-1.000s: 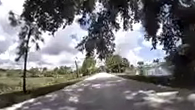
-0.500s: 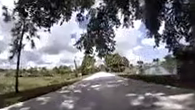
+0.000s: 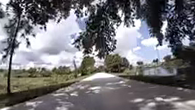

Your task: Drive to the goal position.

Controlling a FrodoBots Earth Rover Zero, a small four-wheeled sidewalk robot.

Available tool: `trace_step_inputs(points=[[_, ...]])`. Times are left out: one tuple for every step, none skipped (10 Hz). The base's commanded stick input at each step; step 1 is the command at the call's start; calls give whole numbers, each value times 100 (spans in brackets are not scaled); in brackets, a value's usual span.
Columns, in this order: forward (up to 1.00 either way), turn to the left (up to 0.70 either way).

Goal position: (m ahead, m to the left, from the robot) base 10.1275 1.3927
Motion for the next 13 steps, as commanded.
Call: trace_step_inputs(points=[[70, 0], [70, 0], [70, 0], [70, 0], [70, 0], [70, 0], [70, 0], [70, 0], [70, 0], [70, 0], [70, 0], [70, 0], [70, 0]])
